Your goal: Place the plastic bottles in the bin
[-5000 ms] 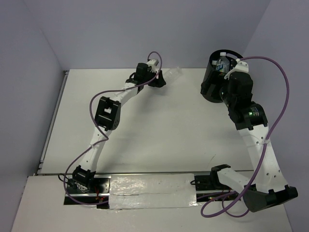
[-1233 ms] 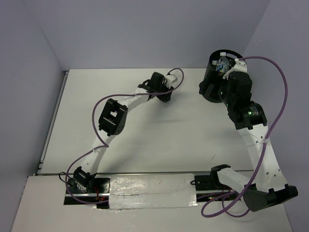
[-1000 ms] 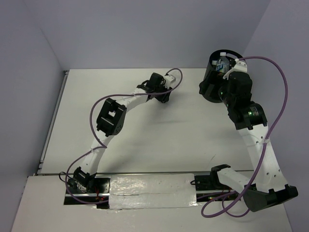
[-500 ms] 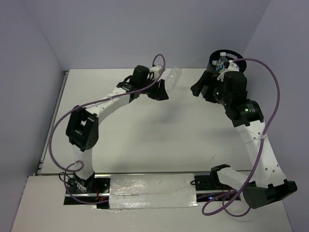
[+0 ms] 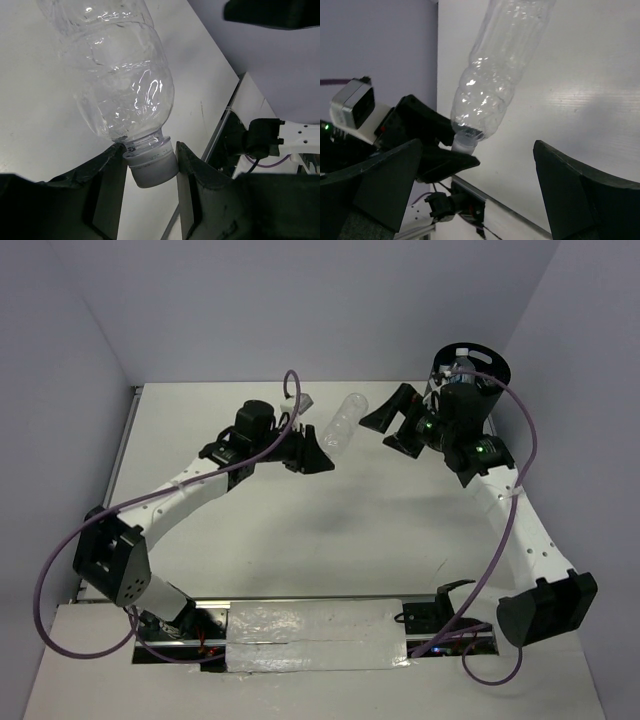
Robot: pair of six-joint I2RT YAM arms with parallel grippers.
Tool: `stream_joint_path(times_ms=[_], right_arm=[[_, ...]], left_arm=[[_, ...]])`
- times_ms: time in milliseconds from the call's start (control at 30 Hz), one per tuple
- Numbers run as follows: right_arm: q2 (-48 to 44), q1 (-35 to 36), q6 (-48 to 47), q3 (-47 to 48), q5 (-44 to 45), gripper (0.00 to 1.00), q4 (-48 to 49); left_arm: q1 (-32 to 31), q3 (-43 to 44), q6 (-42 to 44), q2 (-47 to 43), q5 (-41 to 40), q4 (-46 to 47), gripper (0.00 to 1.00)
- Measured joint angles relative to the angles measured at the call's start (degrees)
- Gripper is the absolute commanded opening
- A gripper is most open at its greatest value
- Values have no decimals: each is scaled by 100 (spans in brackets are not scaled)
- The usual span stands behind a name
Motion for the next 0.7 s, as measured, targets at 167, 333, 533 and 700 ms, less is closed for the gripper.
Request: stream_joint_path(times_ms=[167, 333, 533, 700], right_arm=[[227, -2, 468, -361, -219, 100, 439], [415, 0, 756, -542, -387, 100, 802], [551, 57, 905, -566, -645, 100, 1410], [822, 177, 907, -557, -726, 100, 1705]], left_arm=[[0, -269, -90, -531, -76, 2, 0], [0, -302, -92, -837, -136, -96, 0], [0, -323, -85, -986, -199, -240, 0], [0, -328, -85, -988, -232, -332, 0]])
